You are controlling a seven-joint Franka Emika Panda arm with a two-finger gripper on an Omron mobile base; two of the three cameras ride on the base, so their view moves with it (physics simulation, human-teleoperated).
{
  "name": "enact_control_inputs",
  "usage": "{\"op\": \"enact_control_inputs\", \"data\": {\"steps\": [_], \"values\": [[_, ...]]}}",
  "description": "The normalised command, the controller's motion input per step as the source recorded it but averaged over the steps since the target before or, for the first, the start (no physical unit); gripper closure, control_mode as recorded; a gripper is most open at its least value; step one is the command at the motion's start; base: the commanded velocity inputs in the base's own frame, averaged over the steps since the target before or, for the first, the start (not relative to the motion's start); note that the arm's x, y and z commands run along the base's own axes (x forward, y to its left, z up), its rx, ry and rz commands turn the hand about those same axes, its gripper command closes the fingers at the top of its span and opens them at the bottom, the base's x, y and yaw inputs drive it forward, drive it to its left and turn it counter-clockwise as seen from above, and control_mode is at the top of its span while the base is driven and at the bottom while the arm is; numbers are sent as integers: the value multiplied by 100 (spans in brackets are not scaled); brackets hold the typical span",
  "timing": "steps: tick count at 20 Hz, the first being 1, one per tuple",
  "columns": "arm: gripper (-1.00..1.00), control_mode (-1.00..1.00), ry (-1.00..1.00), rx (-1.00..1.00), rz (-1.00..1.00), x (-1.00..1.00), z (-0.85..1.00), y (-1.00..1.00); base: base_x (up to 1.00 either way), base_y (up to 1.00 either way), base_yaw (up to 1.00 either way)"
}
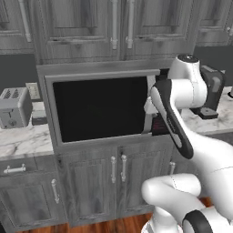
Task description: Open the microwave door.
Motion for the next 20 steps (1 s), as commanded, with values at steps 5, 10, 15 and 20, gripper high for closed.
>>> {"op": "enact_control_inputs", "data": {"steps": [5, 10, 15, 20], "values": [[-100, -100, -16, 2, 0, -30, 15, -1, 0, 0, 0], [-100, -100, -20, 0, 0, -5, 6, -2, 0, 0, 0], [-100, -100, -16, 0, 0, 71, -9, -10, 0, 0, 0], [-100, -100, 0, 0, 0, 69, -3, -28, 0, 0, 0]]}}
